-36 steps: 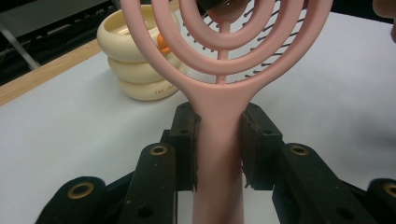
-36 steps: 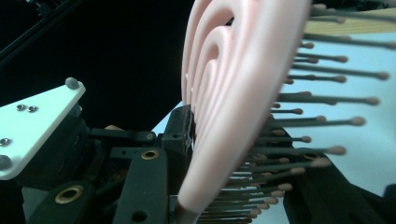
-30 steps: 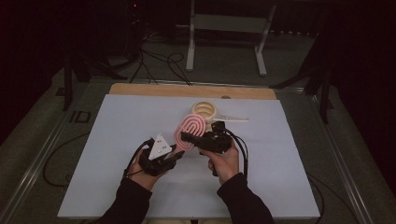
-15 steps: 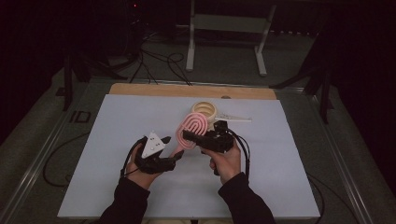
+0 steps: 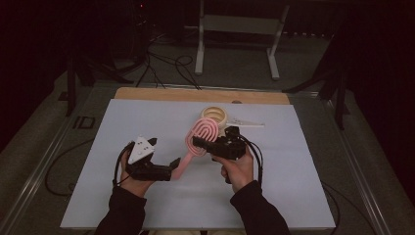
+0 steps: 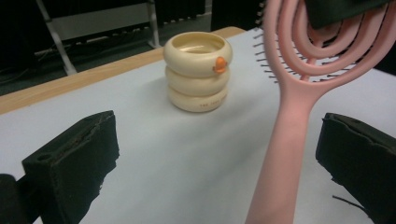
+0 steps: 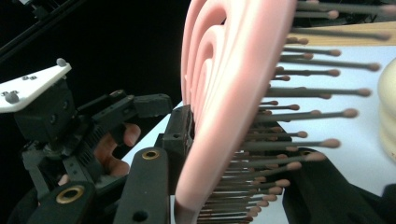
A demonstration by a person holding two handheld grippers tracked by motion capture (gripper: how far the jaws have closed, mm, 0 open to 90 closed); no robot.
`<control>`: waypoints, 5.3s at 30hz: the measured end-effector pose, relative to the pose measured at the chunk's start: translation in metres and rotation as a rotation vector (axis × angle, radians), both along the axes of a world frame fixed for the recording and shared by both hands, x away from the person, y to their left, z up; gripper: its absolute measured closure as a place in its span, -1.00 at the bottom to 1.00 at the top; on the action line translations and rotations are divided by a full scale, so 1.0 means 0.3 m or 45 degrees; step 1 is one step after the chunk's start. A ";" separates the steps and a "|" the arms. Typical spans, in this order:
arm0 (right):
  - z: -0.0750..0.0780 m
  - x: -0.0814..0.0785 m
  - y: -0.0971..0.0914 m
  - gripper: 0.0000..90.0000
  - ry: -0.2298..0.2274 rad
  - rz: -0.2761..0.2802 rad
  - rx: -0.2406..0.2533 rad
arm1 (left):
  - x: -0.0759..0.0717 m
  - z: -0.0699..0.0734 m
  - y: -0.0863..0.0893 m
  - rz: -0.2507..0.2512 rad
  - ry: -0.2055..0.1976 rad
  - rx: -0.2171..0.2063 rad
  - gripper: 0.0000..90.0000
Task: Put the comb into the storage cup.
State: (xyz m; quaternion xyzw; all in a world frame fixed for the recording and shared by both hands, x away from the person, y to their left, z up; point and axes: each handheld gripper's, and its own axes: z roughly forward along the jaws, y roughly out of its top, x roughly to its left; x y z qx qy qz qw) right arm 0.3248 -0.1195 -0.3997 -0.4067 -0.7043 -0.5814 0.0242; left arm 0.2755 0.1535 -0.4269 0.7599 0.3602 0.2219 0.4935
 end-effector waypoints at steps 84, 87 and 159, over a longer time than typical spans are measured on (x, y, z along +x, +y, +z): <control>0.115 0.107 -0.057 0.41 -0.047 -0.075 -0.023 | -0.160 -0.224 0.322 0.323 -0.132 0.012 -0.99; 0.120 0.112 -0.061 0.41 -0.043 -0.079 -0.017 | -0.159 -0.225 0.321 0.316 -0.127 0.008 -0.99; 0.209 0.240 -0.146 0.41 -0.048 -0.216 -0.026 | -0.148 -0.232 0.314 0.262 -0.070 0.013 -0.99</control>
